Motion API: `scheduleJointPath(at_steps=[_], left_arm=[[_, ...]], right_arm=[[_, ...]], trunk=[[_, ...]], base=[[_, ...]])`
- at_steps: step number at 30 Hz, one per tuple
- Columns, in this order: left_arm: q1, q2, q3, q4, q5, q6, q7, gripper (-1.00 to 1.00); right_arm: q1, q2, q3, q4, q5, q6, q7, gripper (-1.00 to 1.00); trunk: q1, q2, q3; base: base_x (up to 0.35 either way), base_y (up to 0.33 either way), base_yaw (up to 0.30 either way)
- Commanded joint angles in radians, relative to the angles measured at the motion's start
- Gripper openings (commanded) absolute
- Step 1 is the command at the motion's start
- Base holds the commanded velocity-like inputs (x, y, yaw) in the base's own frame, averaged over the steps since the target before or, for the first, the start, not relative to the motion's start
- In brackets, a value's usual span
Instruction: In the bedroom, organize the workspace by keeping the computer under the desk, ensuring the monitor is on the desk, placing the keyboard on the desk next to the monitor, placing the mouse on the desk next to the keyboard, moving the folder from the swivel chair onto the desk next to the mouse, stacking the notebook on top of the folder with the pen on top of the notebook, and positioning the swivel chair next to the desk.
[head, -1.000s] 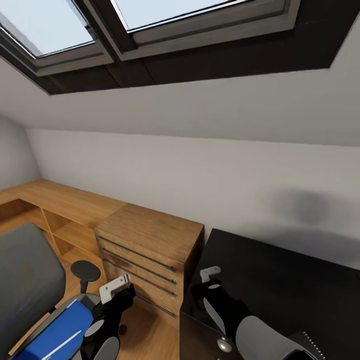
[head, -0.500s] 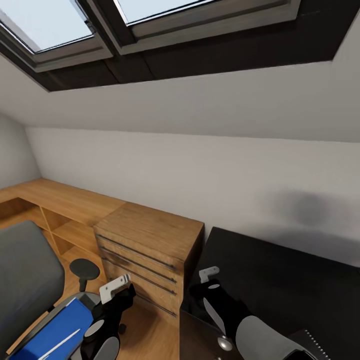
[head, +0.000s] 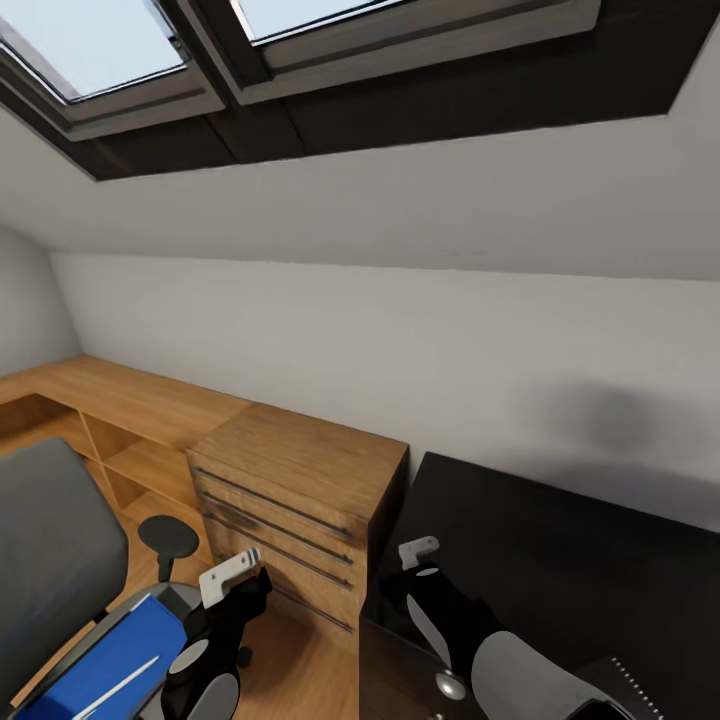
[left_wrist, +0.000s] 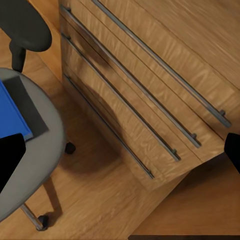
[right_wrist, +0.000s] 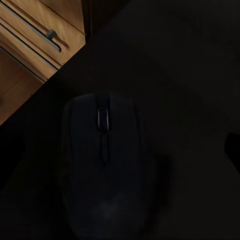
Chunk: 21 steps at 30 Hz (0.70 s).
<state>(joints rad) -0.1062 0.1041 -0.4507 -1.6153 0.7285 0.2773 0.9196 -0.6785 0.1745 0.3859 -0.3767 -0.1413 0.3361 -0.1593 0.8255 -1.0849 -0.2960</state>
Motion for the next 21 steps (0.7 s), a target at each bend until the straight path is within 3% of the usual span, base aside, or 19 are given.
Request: scheduleJointPath(at_steps=[1, 18, 21], left_arm=[[-0.001, 0.001, -0.002, -0.001, 0.003, 0.005, 0.007, 1.0], [-0.001, 0.001, -0.002, -0.001, 0.003, 0.005, 0.007, 1.0], [-0.001, 0.001, -0.002, -0.001, 0.003, 0.005, 0.007, 1.0]], right_arm=[[-0.001, 0.0, 0.007, -0.001, -0.011, 0.004, -0.009, 1.0], [-0.001, 0.0, 0.006, -0.001, -0.011, 0.004, -0.009, 1.0], [-0.001, 0.0, 0.006, -0.001, -0.011, 0.004, -0.009, 1.0]], trunk=[[0.004, -0.008, -0.005], [0.069, -0.127, -0.058], [0.069, -0.127, -0.058]], base=[[0.0, 0.0, 0.0], [0.0, 0.0, 0.0], [0.0, 0.0, 0.0]])
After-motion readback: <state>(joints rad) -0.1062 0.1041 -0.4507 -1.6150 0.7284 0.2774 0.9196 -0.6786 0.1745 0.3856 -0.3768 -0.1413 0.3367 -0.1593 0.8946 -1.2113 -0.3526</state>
